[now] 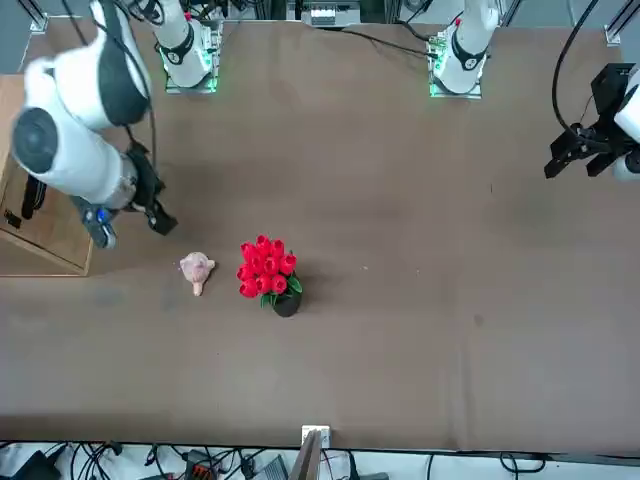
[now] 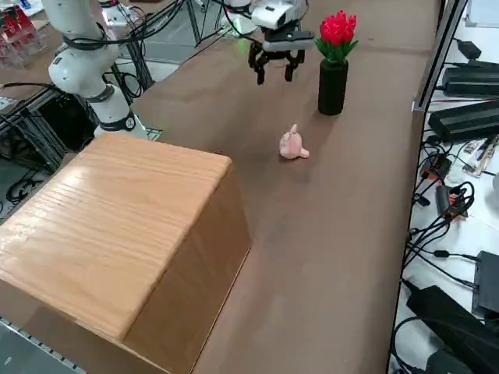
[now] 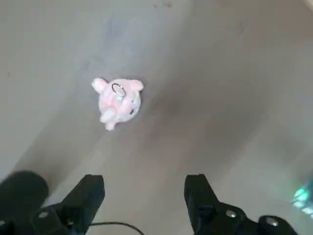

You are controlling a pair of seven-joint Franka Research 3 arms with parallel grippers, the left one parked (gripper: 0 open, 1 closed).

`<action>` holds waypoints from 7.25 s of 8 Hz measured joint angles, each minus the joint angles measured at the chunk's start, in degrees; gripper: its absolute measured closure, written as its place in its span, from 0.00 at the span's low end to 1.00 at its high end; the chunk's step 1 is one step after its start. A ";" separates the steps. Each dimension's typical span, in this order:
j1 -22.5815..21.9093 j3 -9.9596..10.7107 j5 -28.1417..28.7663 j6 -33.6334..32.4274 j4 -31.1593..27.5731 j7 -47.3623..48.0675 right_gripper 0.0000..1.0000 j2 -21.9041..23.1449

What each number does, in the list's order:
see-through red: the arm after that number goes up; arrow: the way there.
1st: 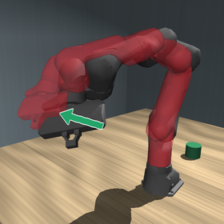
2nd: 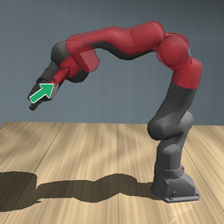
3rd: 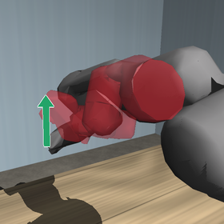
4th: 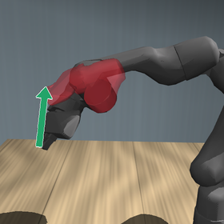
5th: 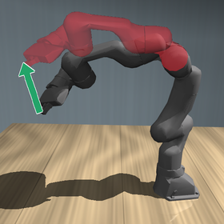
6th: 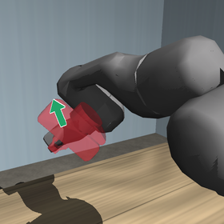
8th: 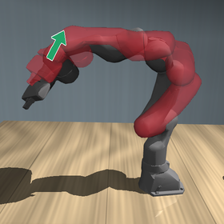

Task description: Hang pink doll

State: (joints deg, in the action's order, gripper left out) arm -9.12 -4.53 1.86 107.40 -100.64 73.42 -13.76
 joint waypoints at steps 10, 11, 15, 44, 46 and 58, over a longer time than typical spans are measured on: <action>-7.09 0.20 -17.62 18.64 -1.67 41.53 0.03 -17.19; -7.17 0.21 -17.80 18.65 -1.67 41.58 0.04 -17.38; -7.16 0.71 -18.95 20.71 -1.67 41.60 0.18 -18.44; 28.46 2.14 7.87 -0.52 2.27 -3.25 0.96 2.18; 28.48 2.10 7.94 -0.54 2.00 -3.26 0.96 2.16; 29.32 1.98 8.01 0.03 1.92 -6.17 0.41 0.99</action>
State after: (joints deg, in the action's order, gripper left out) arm 20.21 -2.56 9.86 107.43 -98.72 67.25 -12.78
